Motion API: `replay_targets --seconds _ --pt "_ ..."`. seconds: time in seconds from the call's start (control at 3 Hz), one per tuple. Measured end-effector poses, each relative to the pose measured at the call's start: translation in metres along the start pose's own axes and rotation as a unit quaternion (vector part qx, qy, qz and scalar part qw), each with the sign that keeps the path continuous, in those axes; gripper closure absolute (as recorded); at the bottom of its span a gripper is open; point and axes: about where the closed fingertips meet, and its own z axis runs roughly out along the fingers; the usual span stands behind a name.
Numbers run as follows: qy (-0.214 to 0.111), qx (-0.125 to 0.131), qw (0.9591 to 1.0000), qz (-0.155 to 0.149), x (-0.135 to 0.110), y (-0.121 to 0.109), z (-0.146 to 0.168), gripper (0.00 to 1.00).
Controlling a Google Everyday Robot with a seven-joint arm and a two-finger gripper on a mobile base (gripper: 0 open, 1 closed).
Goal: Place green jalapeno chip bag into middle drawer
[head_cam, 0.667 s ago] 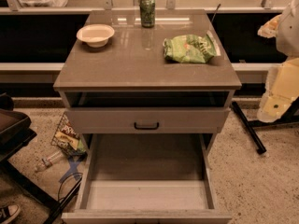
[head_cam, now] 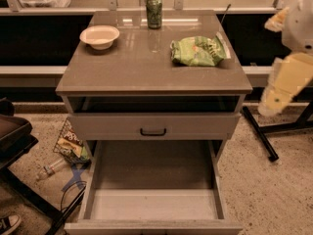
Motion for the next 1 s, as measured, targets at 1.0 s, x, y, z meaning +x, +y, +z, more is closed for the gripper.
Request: replay_targets --seconds 1.0 --pt "-0.103 0.106 0.989 0.015 -0.091 -0.171 0.041 0.0"
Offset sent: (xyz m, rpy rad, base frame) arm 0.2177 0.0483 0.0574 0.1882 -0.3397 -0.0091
